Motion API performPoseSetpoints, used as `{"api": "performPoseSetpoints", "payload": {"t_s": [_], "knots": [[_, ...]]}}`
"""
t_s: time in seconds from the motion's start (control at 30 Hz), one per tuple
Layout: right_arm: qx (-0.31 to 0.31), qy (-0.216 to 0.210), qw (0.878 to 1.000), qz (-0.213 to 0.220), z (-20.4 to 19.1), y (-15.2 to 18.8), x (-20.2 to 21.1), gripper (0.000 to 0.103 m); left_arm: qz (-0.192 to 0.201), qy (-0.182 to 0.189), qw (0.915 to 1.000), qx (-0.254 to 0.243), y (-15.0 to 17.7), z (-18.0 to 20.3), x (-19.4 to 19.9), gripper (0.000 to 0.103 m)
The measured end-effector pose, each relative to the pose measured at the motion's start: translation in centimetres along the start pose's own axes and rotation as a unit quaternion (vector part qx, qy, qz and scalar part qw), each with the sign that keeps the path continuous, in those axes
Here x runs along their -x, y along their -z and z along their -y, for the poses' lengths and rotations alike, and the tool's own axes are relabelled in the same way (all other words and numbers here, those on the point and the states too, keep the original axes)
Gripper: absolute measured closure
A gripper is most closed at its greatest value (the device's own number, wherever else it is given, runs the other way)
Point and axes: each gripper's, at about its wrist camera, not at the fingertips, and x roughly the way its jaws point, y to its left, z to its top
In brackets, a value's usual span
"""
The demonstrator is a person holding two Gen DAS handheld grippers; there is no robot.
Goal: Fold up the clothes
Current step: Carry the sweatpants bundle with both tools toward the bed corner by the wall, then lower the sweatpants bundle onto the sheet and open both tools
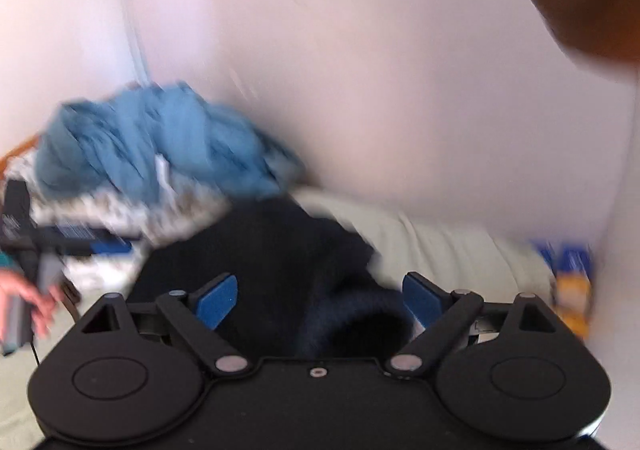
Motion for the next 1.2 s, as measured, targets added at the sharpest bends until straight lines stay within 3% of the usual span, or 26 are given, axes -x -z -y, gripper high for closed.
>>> {"api": "performPoseSetpoints", "payload": {"t_s": [0.1, 0.17, 0.2, 0.23, 0.4, 0.5, 0.73, 0.83, 0.97, 1.07, 1.13, 1.2], "knots": [[0.025, -0.019, 0.999, 0.014, -1.5, -0.7, -2.6, 0.008, -0.006, -0.012, 0.9997, -0.022, 0.7, 1.9, -1.4, 0.024], [0.020, -0.034, 0.999, -0.015, -2.0, -0.9, -6.2, 0.016, -0.013, -0.023, 0.9993, -0.025, 1.1, 2.1, -2.5, 0.024], [0.021, -0.034, 0.999, -0.029, -2.1, -0.9, -7.4, 0.028, -0.017, -0.028, 0.9992, -0.025, 1.2, 2.0, -2.9, 0.024], [0.028, -0.023, 0.997, -0.065, -1.8, -0.4, -9.6, 0.036, -0.025, -0.031, 0.9990, -0.021, 1.3, 1.6, -3.4, 0.024], [0.033, 0.037, 0.991, -0.122, 1.0, 1.7, -11.7, 0.043, -0.051, -0.033, 0.9981, -0.002, 1.6, -0.1, -5.2, 0.020], [0.002, 0.042, 0.987, -0.156, 3.6, 2.9, -12.5, 0.044, -0.058, -0.029, 0.9979, -0.011, 1.7, -0.5, -5.7, 0.019], [-0.010, 0.036, 0.985, -0.170, 4.9, 4.4, -13.7, 0.043, -0.086, -0.028, 0.9957, 0.021, 2.7, -1.6, -7.2, 0.013], [-0.011, 0.035, 0.987, -0.156, 4.6, 3.7, -12.4, 0.043, -0.069, -0.027, 0.9970, 0.019, 1.7, -0.8, -5.5, 0.019], [-0.008, 0.029, 0.993, -0.117, 3.2, 1.7, -8.3, 0.035, 0.014, -0.041, 0.9990, 0.009, 0.9, 1.7, 0.5, 0.020], [-0.009, 0.023, 0.993, -0.117, 2.8, 2.2, -6.5, 0.035, 0.056, -0.048, 0.9972, -0.014, 1.8, 4.4, 3.5, 0.020], [0.006, 0.023, 0.992, -0.122, 2.4, 3.2, -5.6, 0.035, 0.040, -0.049, 0.9972, -0.039, 2.6, 5.7, 3.2, 0.020], [0.016, 0.030, 0.990, -0.138, 2.5, 4.2, -5.8, 0.035, 0.012, -0.053, 0.9964, -0.065, 3.7, 6.8, 2.2, 0.027]]}}
